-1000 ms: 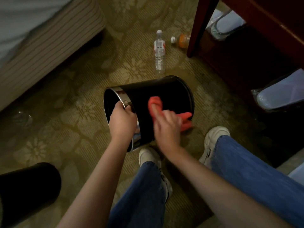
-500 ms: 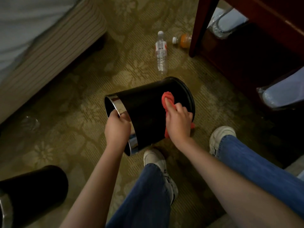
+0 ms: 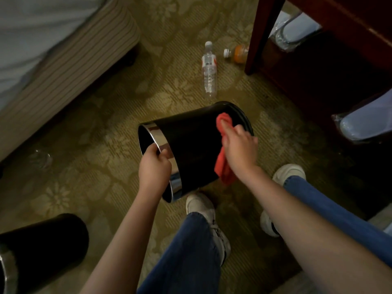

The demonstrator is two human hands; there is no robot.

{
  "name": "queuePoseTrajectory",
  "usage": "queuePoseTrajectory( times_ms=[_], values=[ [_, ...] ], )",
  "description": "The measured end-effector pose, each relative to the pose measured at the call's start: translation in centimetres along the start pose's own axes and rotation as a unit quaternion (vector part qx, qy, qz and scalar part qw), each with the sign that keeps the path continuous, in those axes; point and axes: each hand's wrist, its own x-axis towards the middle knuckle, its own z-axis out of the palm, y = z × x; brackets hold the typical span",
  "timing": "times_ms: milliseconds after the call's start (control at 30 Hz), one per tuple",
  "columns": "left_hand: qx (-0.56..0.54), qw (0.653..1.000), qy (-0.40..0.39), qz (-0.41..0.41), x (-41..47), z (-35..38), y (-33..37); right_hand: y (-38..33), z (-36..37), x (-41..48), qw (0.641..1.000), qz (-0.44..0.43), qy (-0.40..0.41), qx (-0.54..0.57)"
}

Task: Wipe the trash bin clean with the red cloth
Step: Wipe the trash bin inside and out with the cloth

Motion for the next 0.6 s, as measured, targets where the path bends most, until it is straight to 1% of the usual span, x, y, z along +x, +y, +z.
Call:
queuePoseTrajectory(
  times_ms=[100,133,167,233,333,367,433,500,567,600],
  values=[
    [0.005,1.000,-0.008,0.013,-0.5,1.1,1.4,2.8,-0.7,0.8,0.997,0.057,-0.030,-0.040],
    [0.015,1.000,-0.008,0.018,-0.6,1.5,1.8,2.8,-0.8,0.7,0.996,0.062,-0.028,-0.053],
    [0.028,0.999,-0.005,0.022,-0.6,1.8,2.1,2.2,-0.8,0.4,0.997,0.046,-0.014,-0.053],
    [0.050,0.999,0.011,0.018,-0.4,2.0,2.4,-0.9,-1.2,-0.4,0.999,-0.031,0.022,-0.011],
    [0.048,0.999,0.017,0.014,0.1,1.7,2.1,-6.8,-1.3,-2.0,0.978,-0.183,0.087,0.048],
    [0.038,0.999,0.011,0.017,0.1,1.5,1.9,-8.2,-1.3,-2.3,0.970,-0.218,0.092,0.057],
    [0.021,1.000,0.000,0.022,0.1,1.2,1.5,-9.1,-1.4,-2.3,0.962,-0.247,0.091,0.069],
    [0.008,1.000,-0.005,0.022,0.2,0.9,1.3,-7.4,-1.1,-1.5,0.968,-0.227,0.093,0.059],
    [-0.003,1.000,-0.014,0.015,0.2,0.9,1.0,-4.1,-0.7,0.2,0.986,-0.145,0.066,0.038],
    [-0.009,1.000,-0.023,0.011,0.0,0.8,1.2,-2.3,-0.6,1.1,0.994,-0.098,0.038,0.026]
  ],
)
